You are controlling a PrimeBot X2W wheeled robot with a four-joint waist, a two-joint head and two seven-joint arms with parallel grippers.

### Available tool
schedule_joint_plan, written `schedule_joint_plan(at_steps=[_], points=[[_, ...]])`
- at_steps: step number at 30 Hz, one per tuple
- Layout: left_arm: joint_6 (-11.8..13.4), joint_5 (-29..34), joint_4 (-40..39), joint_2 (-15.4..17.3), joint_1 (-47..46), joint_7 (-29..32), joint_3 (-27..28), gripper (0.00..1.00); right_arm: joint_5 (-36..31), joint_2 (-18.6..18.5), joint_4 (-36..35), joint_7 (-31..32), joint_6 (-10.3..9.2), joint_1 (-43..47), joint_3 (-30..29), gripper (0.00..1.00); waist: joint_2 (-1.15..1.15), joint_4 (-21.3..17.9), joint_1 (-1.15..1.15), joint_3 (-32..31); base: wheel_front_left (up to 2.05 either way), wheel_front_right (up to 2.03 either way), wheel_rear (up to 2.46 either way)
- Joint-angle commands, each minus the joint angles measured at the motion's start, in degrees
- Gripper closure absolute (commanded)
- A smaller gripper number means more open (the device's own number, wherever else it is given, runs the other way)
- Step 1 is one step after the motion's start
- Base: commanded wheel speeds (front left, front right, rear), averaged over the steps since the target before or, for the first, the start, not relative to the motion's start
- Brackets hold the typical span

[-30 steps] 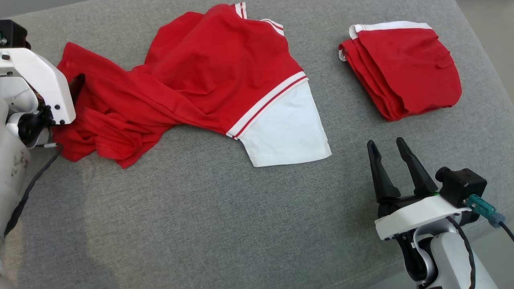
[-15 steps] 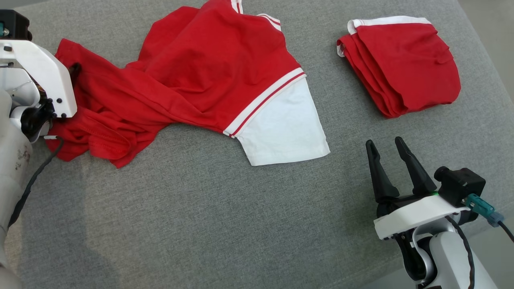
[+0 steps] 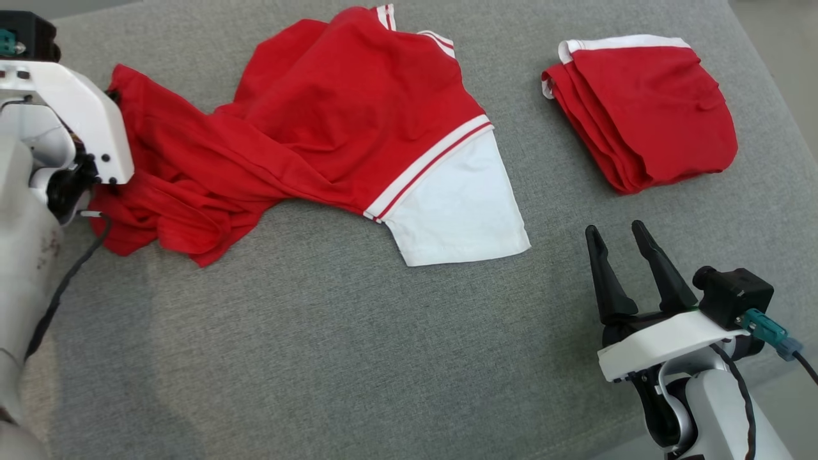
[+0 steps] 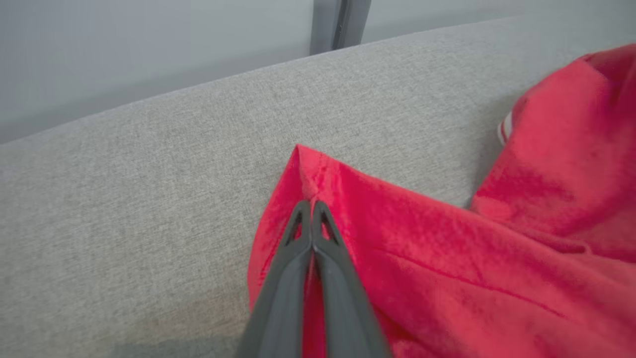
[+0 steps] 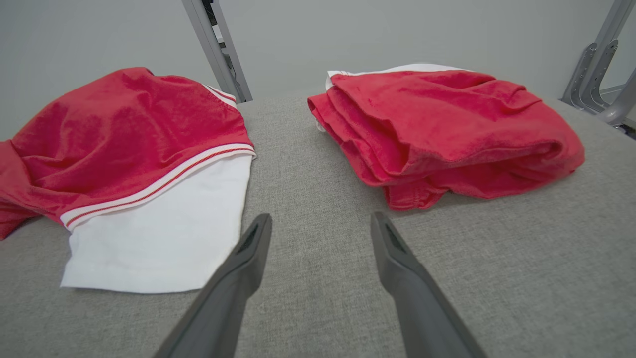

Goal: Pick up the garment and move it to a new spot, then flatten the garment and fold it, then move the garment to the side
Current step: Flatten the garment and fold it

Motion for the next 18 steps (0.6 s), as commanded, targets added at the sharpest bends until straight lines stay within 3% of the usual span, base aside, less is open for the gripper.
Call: schedule_joint_plan(at_steps=[1, 10, 15, 17, 18], points=[[-0.1, -0.6, -0.8, -0.6, 0.8, -0.9, -0.1, 1.00, -0.6, -0.3, -0.1, 0.3, 0.01, -0.5, -0.3, 0.00, 0.00, 0.9, 0.00, -1.1, 0.00, 0.00, 0.00], [-0.1, -8.1, -11.1, -2.9, 7.3, -4.3, 1.1, 1.00, -2.2, -0.3, 1.3, 2.6, 0.01, 1.0, -3.2, 0.00, 0.00, 6.9, 0.00, -9.2, 0.00, 0.00, 0.00], [-0.1, -12.1, -17.9, -0.8, 11.0, -3.2, 1.2, 1.00, -3.0, -0.3, 1.3, 4.0, 0.01, 1.6, -4.5, 0.00, 0.00, 9.8, 0.00, -13.1, 0.00, 0.00, 0.00], [-0.1, -14.4, -23.7, 2.4, 14.0, -2.5, 1.3, 1.00, -3.1, -0.3, 0.8, 5.0, 0.01, 2.4, -5.3, 0.00, 0.00, 11.3, 0.00, -15.3, 0.00, 0.00, 0.00], [-0.1, -14.4, -23.7, 2.4, 14.0, -2.5, 1.3, 1.00, -3.1, -0.3, 0.8, 5.0, 0.01, 2.4, -5.3, 0.00, 0.00, 11.3, 0.00, -15.3, 0.00, 0.00, 0.00]])
